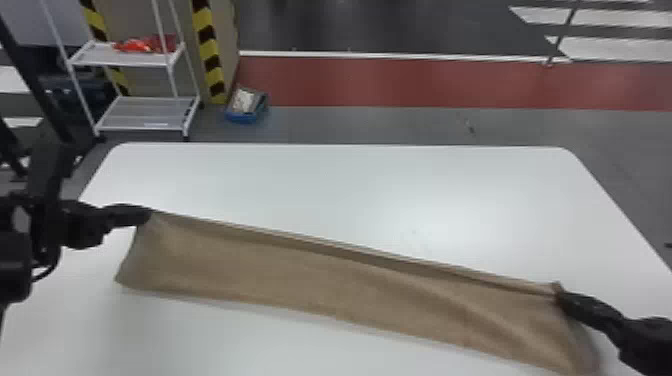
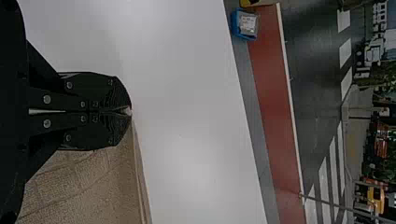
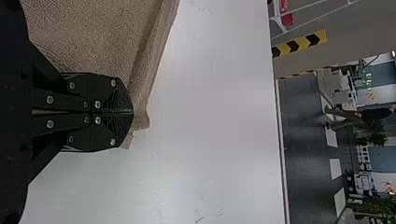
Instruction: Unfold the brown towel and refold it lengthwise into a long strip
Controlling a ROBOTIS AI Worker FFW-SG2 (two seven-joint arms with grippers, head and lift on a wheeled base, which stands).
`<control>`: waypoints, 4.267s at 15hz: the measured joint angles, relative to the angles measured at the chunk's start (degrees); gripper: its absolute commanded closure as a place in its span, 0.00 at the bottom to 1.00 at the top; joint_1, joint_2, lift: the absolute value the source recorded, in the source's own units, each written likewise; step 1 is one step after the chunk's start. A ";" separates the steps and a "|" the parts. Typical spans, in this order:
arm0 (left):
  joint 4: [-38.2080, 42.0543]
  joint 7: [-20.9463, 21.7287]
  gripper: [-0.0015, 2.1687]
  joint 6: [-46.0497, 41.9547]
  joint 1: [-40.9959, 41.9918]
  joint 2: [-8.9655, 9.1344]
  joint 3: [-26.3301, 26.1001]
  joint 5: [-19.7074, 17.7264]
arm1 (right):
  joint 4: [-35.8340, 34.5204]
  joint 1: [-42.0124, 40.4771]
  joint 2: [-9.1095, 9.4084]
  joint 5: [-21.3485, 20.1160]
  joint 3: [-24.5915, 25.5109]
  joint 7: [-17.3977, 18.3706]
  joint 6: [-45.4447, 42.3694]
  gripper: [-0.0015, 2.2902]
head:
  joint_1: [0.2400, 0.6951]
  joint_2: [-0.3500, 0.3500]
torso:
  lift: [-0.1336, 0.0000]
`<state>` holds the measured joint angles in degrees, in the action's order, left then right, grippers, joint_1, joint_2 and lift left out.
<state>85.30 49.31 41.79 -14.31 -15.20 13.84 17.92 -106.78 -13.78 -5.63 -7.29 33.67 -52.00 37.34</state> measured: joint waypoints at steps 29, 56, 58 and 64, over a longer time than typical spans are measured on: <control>9.22 1.74 0.01 -0.92 3.89 3.07 -1.86 -0.10 | -7.50 -4.05 1.92 6.86 6.58 0.16 10.53 0.14 | 1.00 0.30 | 0.08; 9.72 1.23 0.02 -1.40 4.99 3.07 0.90 -0.48 | 18.62 31.32 -7.29 -11.47 -9.23 2.21 15.85 0.64 | 1.00 0.36 | 0.08; 10.31 1.27 0.02 -1.40 5.49 3.07 1.32 -0.53 | 20.27 32.08 -7.44 -12.80 -10.48 2.21 15.28 0.36 | 1.00 0.37 | 0.08; 10.50 1.39 0.02 -1.57 5.89 2.94 1.65 -0.44 | 16.79 26.49 -8.91 -13.68 -7.02 2.07 14.77 0.04 | 1.00 0.32 | 0.08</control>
<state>95.80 50.70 40.22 -8.42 -12.26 15.49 17.48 -89.99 12.72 -14.54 -20.97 26.65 -49.93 52.11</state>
